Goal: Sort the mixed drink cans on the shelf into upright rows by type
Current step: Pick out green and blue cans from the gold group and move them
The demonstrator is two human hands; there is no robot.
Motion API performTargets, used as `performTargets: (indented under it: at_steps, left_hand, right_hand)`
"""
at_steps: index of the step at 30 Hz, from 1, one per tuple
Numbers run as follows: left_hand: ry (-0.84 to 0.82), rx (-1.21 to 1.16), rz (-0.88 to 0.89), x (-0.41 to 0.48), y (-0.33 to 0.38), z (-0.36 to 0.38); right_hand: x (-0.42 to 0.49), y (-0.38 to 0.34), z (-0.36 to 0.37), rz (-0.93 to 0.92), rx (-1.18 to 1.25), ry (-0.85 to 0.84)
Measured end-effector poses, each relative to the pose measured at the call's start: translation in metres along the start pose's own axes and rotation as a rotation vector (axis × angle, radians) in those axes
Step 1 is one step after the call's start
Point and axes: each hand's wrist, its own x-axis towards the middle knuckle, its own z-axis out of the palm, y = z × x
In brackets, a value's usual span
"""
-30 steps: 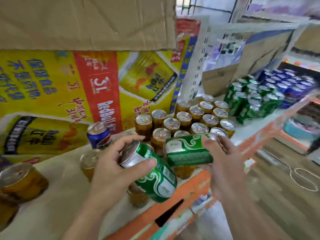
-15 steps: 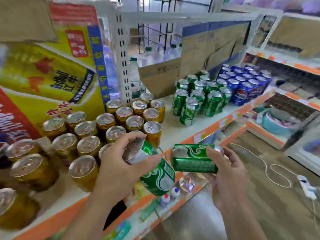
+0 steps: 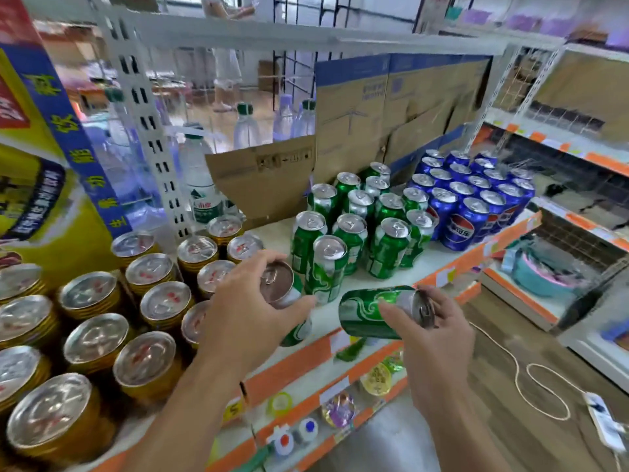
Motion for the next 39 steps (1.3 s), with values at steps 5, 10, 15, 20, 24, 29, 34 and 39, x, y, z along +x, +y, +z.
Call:
performTargets:
  at_steps: [5, 10, 15, 20, 24, 29, 34, 39]
  left_hand:
    - [-0.013, 0.17, -0.067, 0.042, -0.011, 0.035]
    - [-0.059, 0.209, -0.136, 0.061, -0.026, 0.055]
    - [-0.129, 0.198, -0.183, 0.072, -0.032, 0.061]
    - [-0.257, 0.463, -0.206, 0.082, -0.025, 0.062]
    - [-0.234, 0.63, -0.246, 0.082, -0.01, 0.066]
    - [0.043, 0.673, -0.301, 0.062, 0.01, 0.052]
    - [0.162, 0.823, -0.521, 0.013, 0.018, 0.019]
    - [0.26, 0.904, -0.747, -0.067, 0.02, -0.022]
  right_hand:
    - [0.057, 0.011, 0.006, -0.115, -0.323, -0.073]
    - [0.089, 0.016, 0.016, -0.252, -0.589, -0.308]
    - [0.111, 0.023, 0.029, -0.316, -0.69, -0.515]
    - [0.132, 0.015, 0.032, -0.41, -0.795, -0.637]
    - [0.132, 0.005, 0.033, -0.573, -0.935, -0.623]
    - [0.127, -0.003, 0.044, -0.776, -0.838, -0.595]
    - [0.106, -0.01, 0.078, -0.835, -0.879, -0.853]
    - [0.053, -0.024, 0.119, -0.936, -0.869, -1.181]
